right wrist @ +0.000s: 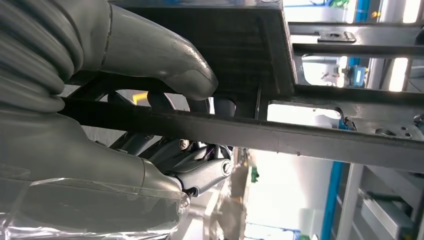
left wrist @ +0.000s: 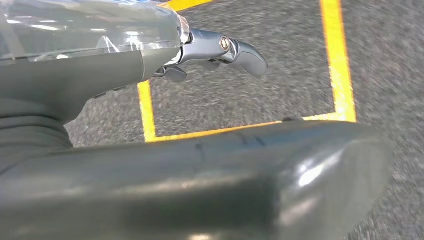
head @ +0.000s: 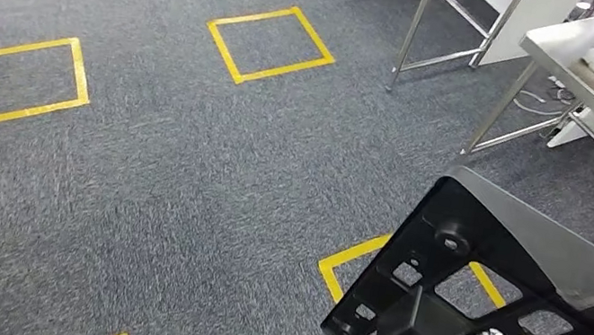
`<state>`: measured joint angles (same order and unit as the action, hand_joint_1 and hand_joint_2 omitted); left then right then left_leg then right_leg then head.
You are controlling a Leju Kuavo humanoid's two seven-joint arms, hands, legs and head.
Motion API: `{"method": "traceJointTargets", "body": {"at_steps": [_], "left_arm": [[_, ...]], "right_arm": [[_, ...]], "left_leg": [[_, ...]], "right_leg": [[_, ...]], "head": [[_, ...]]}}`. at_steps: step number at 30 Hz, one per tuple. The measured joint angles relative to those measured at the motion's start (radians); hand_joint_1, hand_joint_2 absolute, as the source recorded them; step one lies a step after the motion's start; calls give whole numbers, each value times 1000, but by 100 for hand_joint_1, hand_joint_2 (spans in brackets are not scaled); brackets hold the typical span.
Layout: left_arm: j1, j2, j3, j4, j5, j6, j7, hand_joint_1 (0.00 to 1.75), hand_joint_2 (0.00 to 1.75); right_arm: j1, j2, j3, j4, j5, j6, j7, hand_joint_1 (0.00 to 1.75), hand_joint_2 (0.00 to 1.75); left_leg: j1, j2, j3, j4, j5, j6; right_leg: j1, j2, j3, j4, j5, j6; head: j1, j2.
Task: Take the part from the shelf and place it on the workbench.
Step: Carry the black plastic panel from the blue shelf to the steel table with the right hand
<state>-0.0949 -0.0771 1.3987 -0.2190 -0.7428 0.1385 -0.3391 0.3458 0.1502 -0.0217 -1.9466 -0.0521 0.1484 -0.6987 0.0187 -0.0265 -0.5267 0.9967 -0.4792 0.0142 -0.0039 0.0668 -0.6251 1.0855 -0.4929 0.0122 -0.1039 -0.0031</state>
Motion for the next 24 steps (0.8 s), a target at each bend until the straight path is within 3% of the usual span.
{"method": "traceJointTargets", "body": {"at_steps": [1,2,4,5,6,8,10,12,14,16,17,19,21,22,24], "left_arm": [[1,1,-1,0,1,0,1,0,0],[3,1,-1,0,3,0,2,0,0],[4,1,-1,0,8,0,3,0,0],[3,1,-1,0,11,0,4,0,0],[2,1,-1,0,12,0,4,0,0],[1,1,-1,0,17,1,3,0,0],[-1,1,-1,0,20,3,1,0,0],[-4,1,-1,0,20,4,-2,0,0],[-8,0,-1,0,19,4,-6,0,0],[-7,0,-2,0,15,2,-7,0,0],[-6,0,-2,0,14,1,-7,0,0],[-2,1,-2,0,11,-1,-7,0,0],[1,2,-2,0,10,-6,-7,0,0],[2,2,-2,0,10,-9,-6,0,0],[0,3,-2,0,9,-17,-6,0,0]], "right_arm": [[0,1,-1,-1,5,3,0,175,175],[0,1,-1,-2,8,6,0,175,175],[2,1,-1,-2,11,13,1,175,175],[2,2,-1,-2,12,16,1,175,175],[1,2,-1,-2,12,19,1,175,175],[-4,1,-1,0,12,25,2,175,175],[-13,1,-1,3,10,30,2,175,175],[-19,1,-1,8,7,31,3,175,175],[-24,1,-1,12,5,31,3,175,175],[-33,2,-1,14,3,30,3,175,175],[-37,3,-1,15,3,29,4,175,175],[-38,3,-1,17,2,27,4,175,175],[-37,3,-1,19,3,20,6,175,175],[-37,3,-1,20,6,11,10,175,175],[-36,3,0,21,19,-22,27,175,175]], "left_leg": [[-1,15,0,-2,1,2],[-2,30,-1,-2,1,3],[-3,60,-1,-2,-2,3],[-2,75,0,-2,-3,1],[-2,88,2,-2,-5,-1],[-5,111,10,-1,-11,-10],[-9,130,16,-1,-16,-21],[-9,148,22,-2,-20,-32],[-5,120,19,19,-39,-43],[-1,61,-17,105,-92,-48],[-1,44,-44,163,-122,-48],[-1,35,-97,269,-159,-48],[-1,32,-118,294,-140,-44],[-2,29,-106,255,-106,-41],[-4,17,-56,120,-31,-29]], "right_leg": [[-1,-35,-27,57,-33,3],[-3,-52,-59,123,-65,6],[-9,-61,-98,207,-89,12],[-11,-65,-90,196,-73,15],[-12,-73,-61,145,-42,15],[-8,-117,16,3,11,10],[0,-142,51,-66,26,-3],[3,-119,48,-67,26,-15],[0,-97,50,-73,30,-27],[-3,-77,51,-76,33,-38],[-2,-68,51,-76,34,-42],[1,-46,50,-75,34,-45],[3,-19,52,-73,34,-46],[4,-6,53,-72,33,-46],[7,15,55,-67,29,-45]], "head": [[0,0],[0,0],[0,0],[0,0],[0,0],[0,0],[0,0],[0,0],[0,0],[0,0],[0,0],[0,0],[0,0],[0,0],[0,0]]}}
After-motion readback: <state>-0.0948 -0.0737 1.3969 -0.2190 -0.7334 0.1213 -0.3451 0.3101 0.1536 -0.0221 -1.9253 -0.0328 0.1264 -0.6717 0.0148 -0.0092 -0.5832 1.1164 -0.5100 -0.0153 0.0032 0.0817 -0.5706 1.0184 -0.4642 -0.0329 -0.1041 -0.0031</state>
